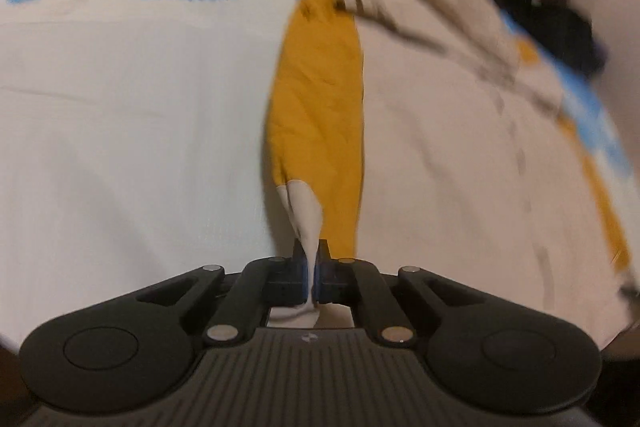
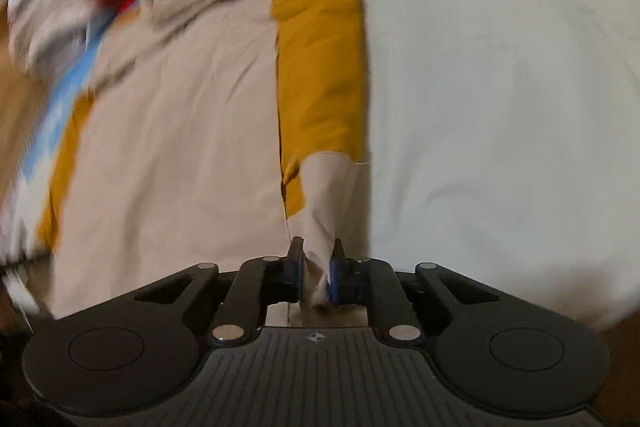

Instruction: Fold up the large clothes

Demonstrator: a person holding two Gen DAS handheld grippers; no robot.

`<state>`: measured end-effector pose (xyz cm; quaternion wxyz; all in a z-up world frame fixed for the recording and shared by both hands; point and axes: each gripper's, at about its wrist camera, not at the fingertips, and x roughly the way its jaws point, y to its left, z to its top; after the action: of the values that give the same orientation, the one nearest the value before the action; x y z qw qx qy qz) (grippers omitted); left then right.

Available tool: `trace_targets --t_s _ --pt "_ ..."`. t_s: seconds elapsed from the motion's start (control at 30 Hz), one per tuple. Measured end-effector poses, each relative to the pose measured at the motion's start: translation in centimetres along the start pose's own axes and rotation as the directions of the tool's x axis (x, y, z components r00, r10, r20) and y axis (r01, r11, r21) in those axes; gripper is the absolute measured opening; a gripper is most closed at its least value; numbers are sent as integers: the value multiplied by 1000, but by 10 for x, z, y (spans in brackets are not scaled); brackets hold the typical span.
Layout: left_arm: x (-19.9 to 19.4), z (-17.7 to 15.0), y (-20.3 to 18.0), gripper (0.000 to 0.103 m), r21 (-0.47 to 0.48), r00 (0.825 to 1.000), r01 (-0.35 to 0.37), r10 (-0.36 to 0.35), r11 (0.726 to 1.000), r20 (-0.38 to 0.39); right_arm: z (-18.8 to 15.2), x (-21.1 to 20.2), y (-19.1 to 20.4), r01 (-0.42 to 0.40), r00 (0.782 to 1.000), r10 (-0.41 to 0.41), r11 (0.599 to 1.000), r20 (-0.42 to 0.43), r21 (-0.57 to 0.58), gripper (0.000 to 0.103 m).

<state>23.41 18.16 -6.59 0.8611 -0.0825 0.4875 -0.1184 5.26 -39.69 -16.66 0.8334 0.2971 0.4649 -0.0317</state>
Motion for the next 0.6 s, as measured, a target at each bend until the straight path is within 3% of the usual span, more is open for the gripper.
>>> trace_targets --t_s 0.07,0.23,0.4,0.5,0.6 --pt "-23 -2 2 2 -43 998 43 -41 998 53 -8 -20 5 -39 994 36 999 107 22 5" --pt "-84 -12 -7 2 -57 985 115 -107 992 135 -30 -89 15 -191 933 161 980 323 63 3" --pt "-157 -47 -11 2 -79 963 209 -191 975 190 -65 -153 5 -275 882 222 959 415 73 2" --pt "-202 -69 -11 2 -107 946 270 -243 957 216 -94 -195 -5 -304 860 226 947 457 104 2" --pt "-235 -71 -10 2 -143 933 310 -272 940 236 -103 -233 -13 -309 842 199 940 502 146 2"
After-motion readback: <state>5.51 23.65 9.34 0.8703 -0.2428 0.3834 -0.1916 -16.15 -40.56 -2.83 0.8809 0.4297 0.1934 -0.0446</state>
